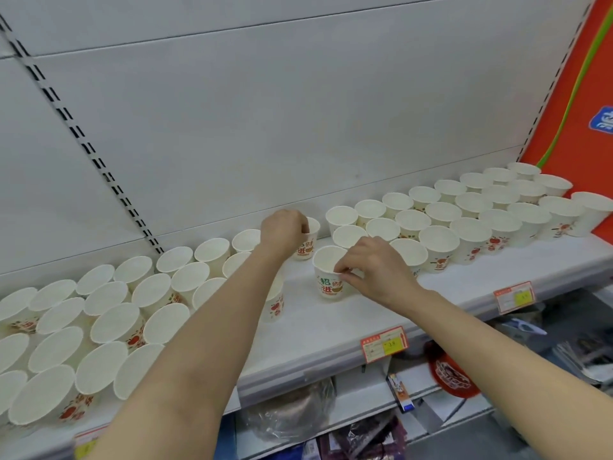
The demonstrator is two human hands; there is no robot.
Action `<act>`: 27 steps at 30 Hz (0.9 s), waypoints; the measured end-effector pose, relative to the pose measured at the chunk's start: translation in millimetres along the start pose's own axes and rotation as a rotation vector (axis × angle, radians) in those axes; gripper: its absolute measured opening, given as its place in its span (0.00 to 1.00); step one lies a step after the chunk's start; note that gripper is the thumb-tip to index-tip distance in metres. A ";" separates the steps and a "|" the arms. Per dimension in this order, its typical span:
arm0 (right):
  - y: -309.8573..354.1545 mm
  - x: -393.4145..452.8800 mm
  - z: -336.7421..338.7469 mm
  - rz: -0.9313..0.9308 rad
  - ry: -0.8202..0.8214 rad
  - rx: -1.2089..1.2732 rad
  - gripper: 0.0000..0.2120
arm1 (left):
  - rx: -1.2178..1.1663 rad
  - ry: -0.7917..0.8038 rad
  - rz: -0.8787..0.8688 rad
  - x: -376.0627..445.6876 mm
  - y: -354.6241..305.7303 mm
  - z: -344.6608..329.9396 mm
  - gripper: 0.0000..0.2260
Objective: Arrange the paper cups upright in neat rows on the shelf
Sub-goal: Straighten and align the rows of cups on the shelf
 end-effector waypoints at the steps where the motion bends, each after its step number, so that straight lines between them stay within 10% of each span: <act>1: -0.4 0.7 -1.1 0.008 0.001 -0.008 0.06 | -0.008 -0.004 0.001 0.9 -3.6 -1.1 0.06; 18: -0.8 36.2 -56.9 -0.003 0.076 -0.215 0.05 | -0.159 -0.080 0.248 -42.4 50.2 77.1 0.05; 27: 1.1 34.7 -54.6 -0.054 -0.006 -0.105 0.06 | 0.010 0.212 0.237 -125.6 40.4 72.7 0.08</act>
Point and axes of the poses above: each hand's wrist, its own x-axis towards the middle knuckle, its own z-axis out of the back of the hand, y = z × x, the point moved 6 cm from there along x, towards the middle knuckle, and after that the axes turned 12 degrees about -y, right-handed, at the moved point
